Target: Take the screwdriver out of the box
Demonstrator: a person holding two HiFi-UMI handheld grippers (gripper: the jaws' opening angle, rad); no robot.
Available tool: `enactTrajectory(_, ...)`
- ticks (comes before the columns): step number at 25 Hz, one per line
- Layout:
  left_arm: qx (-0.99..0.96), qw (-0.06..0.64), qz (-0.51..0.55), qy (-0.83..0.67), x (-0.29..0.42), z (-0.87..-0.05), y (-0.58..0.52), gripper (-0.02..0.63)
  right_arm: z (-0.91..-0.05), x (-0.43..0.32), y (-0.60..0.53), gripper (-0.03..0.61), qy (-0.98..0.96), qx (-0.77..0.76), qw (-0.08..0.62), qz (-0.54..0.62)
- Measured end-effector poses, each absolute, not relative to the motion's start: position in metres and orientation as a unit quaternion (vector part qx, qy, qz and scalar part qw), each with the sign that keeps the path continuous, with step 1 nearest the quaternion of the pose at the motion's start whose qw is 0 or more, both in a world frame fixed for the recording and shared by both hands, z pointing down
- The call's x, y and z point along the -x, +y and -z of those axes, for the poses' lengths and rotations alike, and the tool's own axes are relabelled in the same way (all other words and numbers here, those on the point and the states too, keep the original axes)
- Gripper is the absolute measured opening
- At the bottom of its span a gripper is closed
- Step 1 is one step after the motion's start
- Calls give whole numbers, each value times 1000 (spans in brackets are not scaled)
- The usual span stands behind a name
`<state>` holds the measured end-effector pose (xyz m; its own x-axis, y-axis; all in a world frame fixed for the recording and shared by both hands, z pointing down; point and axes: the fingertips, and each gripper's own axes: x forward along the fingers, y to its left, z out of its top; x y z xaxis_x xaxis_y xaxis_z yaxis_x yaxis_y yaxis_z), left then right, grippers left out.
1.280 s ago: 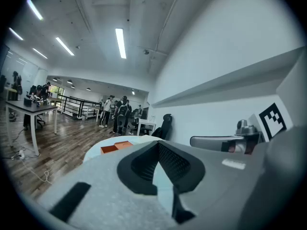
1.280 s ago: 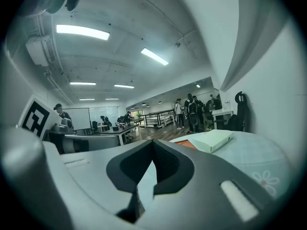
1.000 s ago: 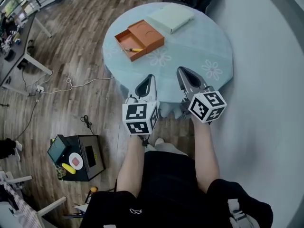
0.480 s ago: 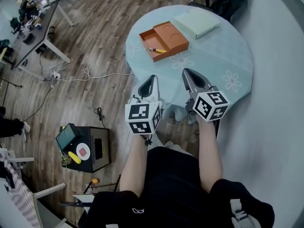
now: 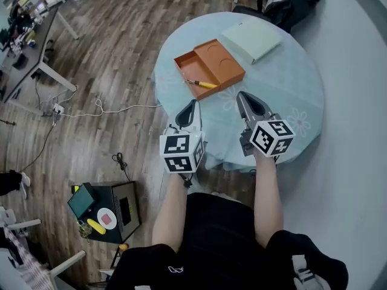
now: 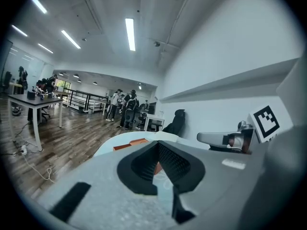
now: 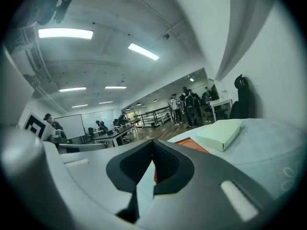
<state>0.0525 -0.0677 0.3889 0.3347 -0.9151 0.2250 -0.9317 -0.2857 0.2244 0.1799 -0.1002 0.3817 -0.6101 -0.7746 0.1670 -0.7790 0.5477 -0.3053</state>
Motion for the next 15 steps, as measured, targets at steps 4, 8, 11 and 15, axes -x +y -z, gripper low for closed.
enactTrajectory(4, -805, 189, -33, -561, -18, -413, -128, 2, -397, -150, -163, 11, -865, -463, 15, -193)
enactTrajectory(8, -791, 230, -34, -566, 37, -441, -175, 2, -421, -78, -202, 11, -875, -434, 56, -208)
enactTrajectory(11, -776, 253, -24, -577, 78, -455, -210, 2, -429, -39, -225, 11, -882, -414, 63, -217)
enactTrajectory(15, -764, 288, -25, -577, 95, -480, -233, 2, -456, -56, -245, 11, -861, -441, 118, -223)
